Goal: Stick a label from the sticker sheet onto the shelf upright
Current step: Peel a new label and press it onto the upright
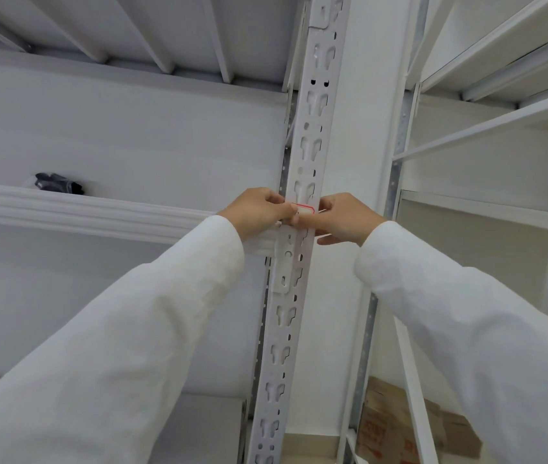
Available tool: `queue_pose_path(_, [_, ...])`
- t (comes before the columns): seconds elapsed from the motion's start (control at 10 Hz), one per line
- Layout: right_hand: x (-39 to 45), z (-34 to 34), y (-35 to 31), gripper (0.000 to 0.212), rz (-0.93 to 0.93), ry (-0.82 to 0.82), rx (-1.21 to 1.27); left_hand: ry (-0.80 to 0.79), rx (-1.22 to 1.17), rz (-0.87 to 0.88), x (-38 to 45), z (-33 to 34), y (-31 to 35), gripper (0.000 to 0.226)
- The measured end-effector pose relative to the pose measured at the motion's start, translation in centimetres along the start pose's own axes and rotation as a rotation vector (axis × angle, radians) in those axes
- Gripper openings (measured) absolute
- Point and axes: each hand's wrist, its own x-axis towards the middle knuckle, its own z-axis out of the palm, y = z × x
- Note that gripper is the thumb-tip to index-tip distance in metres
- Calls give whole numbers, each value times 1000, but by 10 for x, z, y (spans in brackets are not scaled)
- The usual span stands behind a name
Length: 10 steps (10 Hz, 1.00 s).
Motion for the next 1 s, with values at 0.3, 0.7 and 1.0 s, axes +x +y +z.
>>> queue_pose_path(0.3, [2,-14,-4,31,12,-129,-53,-15,42,4,4,0,-2,33])
queue_pose_path(0.7, [-2,-8,-2,29,-18,-26,21,-42,88,3,5,-1,0,31])
queue_pose_path(1.0, [-28,-12,15,26,9,-69,452,-19,228,222,-24,-4,-23,45])
